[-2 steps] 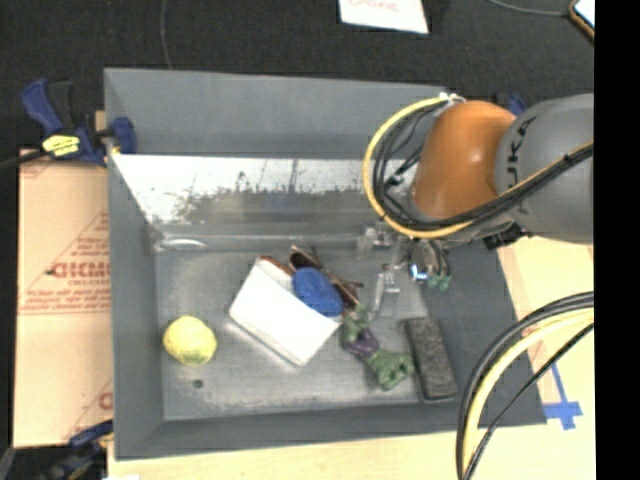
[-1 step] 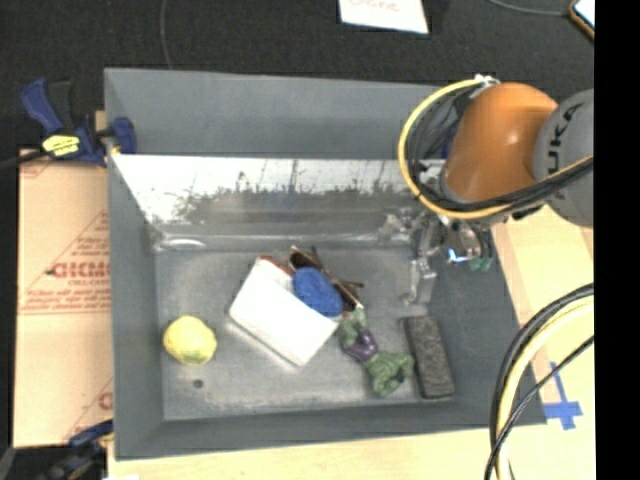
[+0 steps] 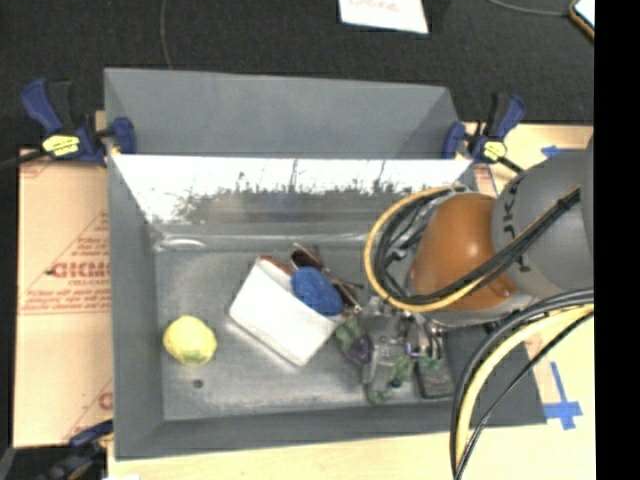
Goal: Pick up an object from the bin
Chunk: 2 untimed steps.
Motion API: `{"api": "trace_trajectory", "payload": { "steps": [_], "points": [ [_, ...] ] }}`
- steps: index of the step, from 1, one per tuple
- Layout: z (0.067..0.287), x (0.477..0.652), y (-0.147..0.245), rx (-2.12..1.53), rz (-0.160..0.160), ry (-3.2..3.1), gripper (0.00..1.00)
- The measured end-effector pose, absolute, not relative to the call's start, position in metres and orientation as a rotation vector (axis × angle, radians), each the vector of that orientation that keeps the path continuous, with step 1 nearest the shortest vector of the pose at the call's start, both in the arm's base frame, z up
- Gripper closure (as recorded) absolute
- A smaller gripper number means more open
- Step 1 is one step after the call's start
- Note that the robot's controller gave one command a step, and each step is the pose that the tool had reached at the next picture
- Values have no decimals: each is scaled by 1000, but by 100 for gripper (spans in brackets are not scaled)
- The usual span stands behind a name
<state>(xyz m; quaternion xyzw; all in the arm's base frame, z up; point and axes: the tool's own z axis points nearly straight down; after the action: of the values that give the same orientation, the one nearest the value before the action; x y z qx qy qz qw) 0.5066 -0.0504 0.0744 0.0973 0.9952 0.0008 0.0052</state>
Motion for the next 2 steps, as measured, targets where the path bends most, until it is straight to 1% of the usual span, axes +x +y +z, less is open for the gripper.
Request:
{"api": "trace_trajectory", "payload": {
  "steps": [1,2],
  "points": [
    [89,558,-84,6,-13,3094,100],
    [89,558,-84,5,-13,3094,100]
  ]
}}
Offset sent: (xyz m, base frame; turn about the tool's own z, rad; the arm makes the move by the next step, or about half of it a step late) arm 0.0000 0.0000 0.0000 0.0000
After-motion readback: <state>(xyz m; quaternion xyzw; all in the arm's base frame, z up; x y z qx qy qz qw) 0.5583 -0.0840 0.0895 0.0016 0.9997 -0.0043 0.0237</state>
